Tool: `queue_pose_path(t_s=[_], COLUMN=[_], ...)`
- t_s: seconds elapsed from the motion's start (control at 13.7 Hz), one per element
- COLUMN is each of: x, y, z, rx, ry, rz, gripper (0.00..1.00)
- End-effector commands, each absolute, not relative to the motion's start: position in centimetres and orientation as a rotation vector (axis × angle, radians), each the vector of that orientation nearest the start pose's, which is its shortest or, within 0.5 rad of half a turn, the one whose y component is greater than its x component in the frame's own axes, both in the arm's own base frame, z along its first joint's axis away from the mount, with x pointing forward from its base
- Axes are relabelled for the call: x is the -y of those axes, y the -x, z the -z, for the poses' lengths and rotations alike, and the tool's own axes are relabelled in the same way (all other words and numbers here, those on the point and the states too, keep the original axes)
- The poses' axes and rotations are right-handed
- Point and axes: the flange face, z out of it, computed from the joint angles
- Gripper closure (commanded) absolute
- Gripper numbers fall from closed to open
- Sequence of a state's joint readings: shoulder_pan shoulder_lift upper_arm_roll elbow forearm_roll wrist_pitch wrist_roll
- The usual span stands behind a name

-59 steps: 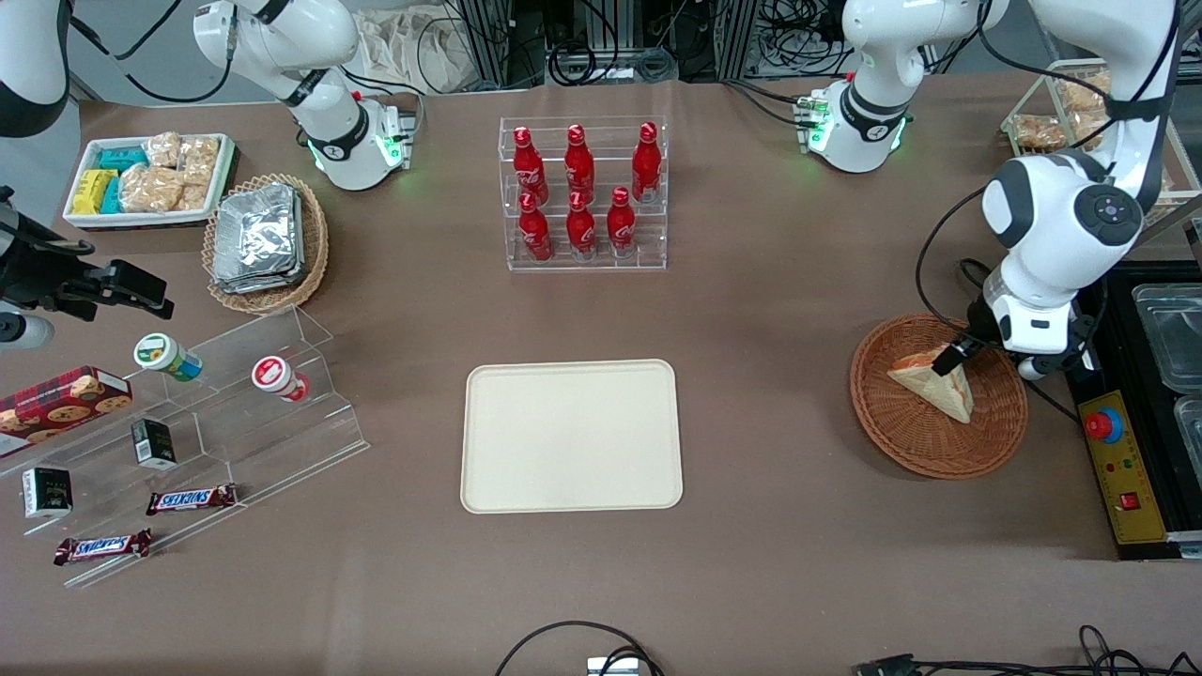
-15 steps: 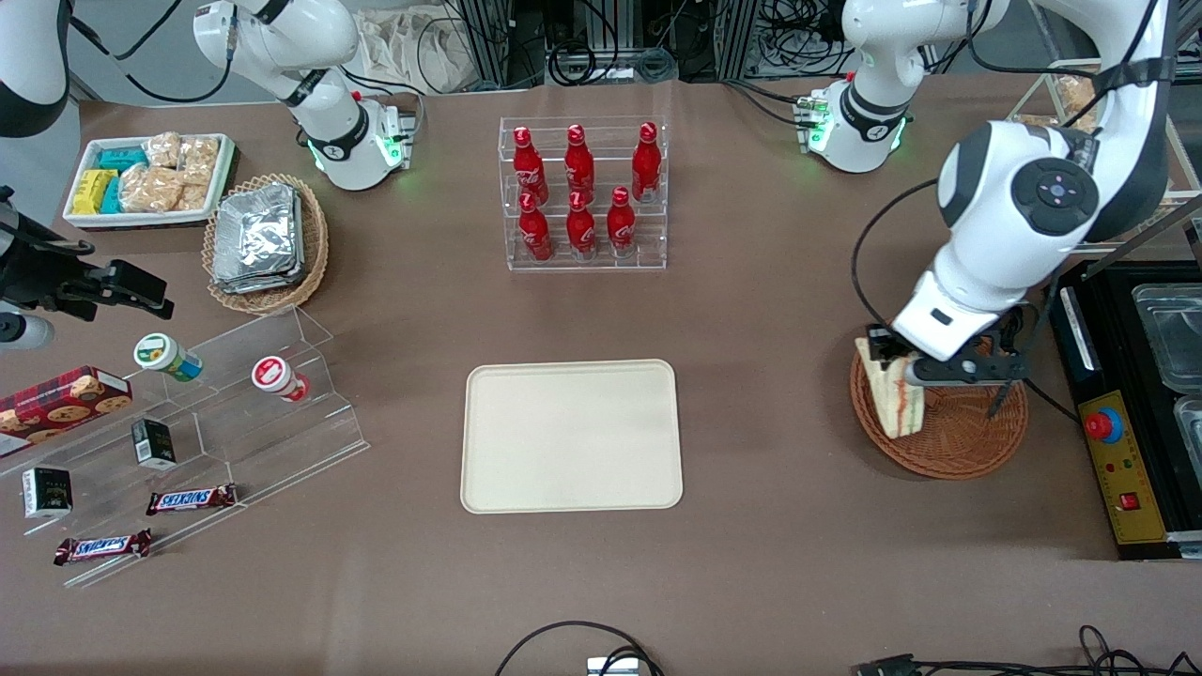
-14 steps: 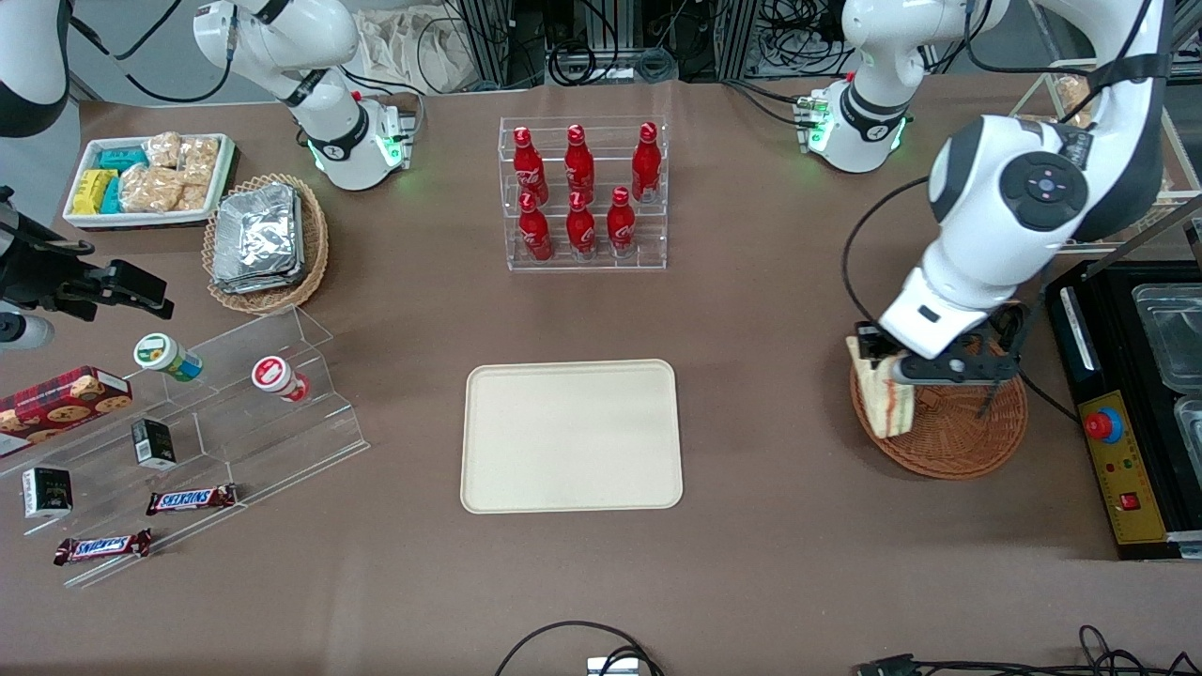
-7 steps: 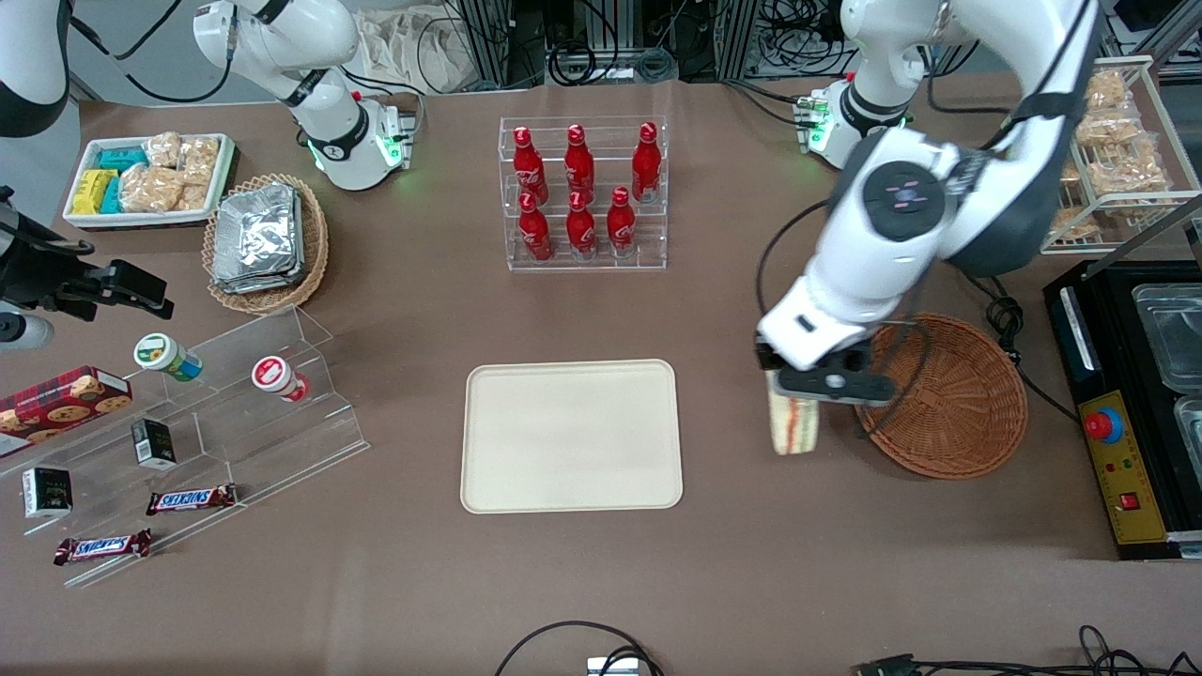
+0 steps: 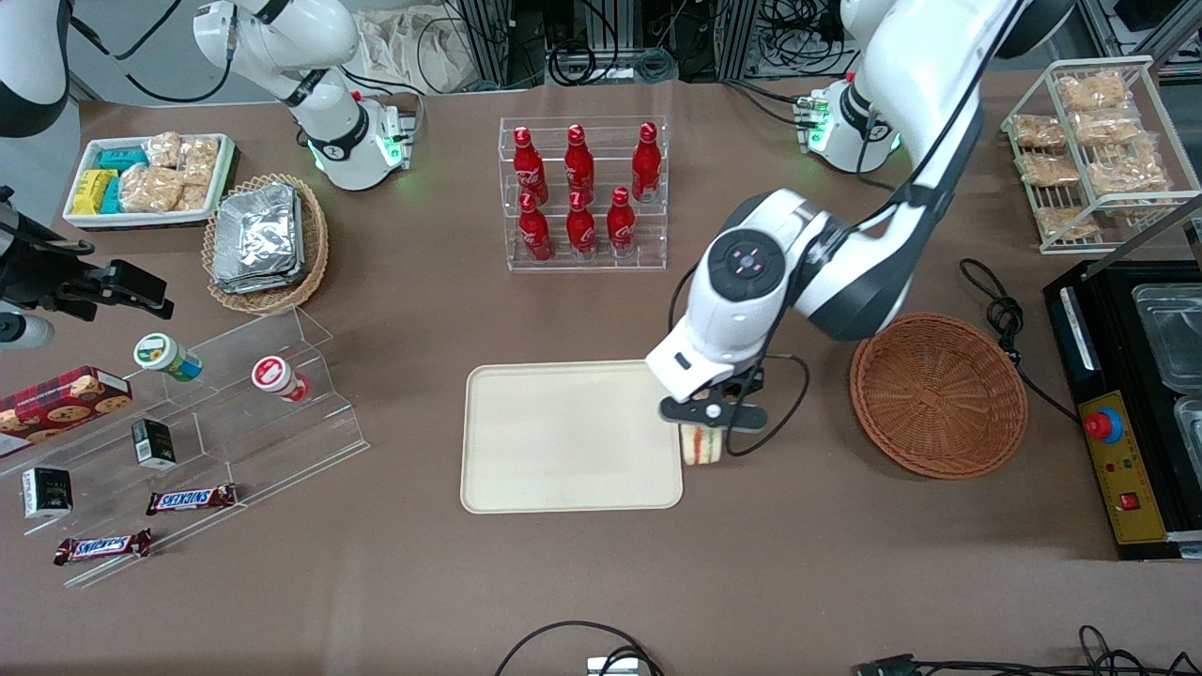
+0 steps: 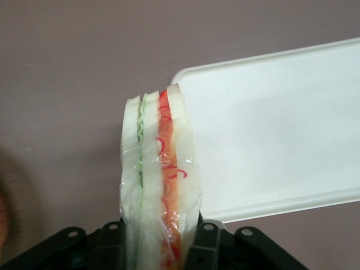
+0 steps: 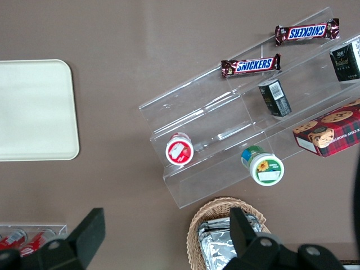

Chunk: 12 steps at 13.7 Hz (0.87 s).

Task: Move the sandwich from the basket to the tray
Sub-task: 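Carry the sandwich with the left gripper over to the cream tray, then lower the sandwich onto the tray and open the left gripper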

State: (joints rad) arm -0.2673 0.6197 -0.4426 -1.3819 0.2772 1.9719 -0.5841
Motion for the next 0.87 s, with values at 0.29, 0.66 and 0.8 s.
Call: queue_pose_path(t_s=[0.29,0.66,0.8], x=[46.1,47.2,47.2], y=[-59.4,-58.6,-58.5], z=[-30.0,-25.1,-23.9], rx=[-0.216,-0.266,-0.266], ry=[3.194,3.164,3.159], rz=[0.118,0.130,0.105], gripper=[0.62,0.62,0.62])
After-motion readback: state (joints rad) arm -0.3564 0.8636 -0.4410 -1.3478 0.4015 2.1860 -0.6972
